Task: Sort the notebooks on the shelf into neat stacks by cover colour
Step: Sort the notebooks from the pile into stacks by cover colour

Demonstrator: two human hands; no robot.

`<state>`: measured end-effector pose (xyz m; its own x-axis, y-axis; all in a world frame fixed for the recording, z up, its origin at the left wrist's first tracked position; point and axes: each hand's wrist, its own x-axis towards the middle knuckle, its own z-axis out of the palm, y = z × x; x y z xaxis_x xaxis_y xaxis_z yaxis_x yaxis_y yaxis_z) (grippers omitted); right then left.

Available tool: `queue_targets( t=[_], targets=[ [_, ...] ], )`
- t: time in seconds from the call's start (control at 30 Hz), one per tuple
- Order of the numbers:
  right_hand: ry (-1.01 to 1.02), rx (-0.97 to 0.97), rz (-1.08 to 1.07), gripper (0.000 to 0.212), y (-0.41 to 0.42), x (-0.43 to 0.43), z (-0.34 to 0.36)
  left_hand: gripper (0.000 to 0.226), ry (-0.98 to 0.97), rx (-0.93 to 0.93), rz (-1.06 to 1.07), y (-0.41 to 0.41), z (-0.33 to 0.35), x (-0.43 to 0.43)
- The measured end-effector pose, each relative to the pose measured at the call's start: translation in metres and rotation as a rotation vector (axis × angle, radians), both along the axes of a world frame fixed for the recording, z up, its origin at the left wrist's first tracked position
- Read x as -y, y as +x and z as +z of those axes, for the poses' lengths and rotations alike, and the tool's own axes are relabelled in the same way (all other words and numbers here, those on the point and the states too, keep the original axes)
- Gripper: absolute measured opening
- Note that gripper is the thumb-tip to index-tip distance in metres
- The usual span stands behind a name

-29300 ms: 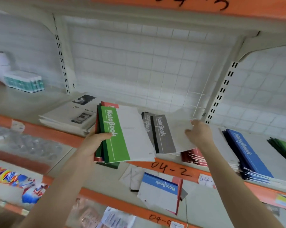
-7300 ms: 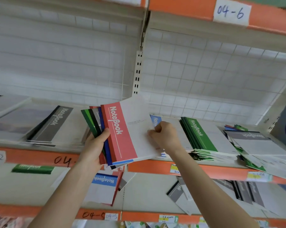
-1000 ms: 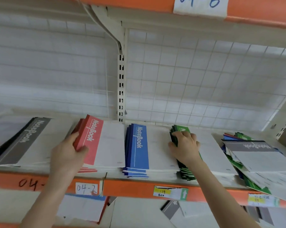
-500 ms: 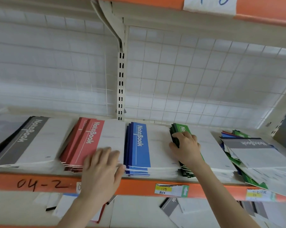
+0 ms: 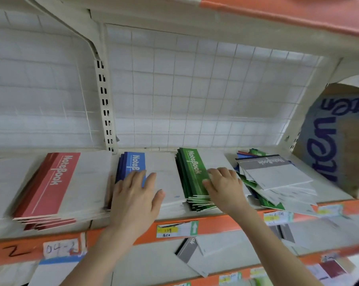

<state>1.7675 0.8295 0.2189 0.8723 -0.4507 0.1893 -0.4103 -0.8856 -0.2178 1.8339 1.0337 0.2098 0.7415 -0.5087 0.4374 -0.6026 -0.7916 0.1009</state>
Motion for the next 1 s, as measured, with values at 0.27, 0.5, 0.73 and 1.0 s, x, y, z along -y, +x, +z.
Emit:
queue_targets(
  t=[0.27,0.5,0.73,1.0],
  targets=[
    [-0.057,-0.055,-0.186,0.057,-0.051,0.087,-0.002,0.052,0.033,0.047,-0.220,-0.020,-0.003,0.098],
    [-0.049,-0.145,-0.215,0.036,-0.059,0.133,-0.012,0.050,0.069,0.060,-0.280,-0.035,-0.006,0.161],
    [-0.131,-0.070,-0.205,0.015,-0.050,0.135,-0.006,0.049,0.075,0.115,-0.348,-0.031,0.004,0.190],
    [-0.036,0.461,-0.042,0.019,-0.067,0.145,-0.011,0.050,-0.286,-0.540,-0.368,-0.020,0.033,0.205]
  ],
)
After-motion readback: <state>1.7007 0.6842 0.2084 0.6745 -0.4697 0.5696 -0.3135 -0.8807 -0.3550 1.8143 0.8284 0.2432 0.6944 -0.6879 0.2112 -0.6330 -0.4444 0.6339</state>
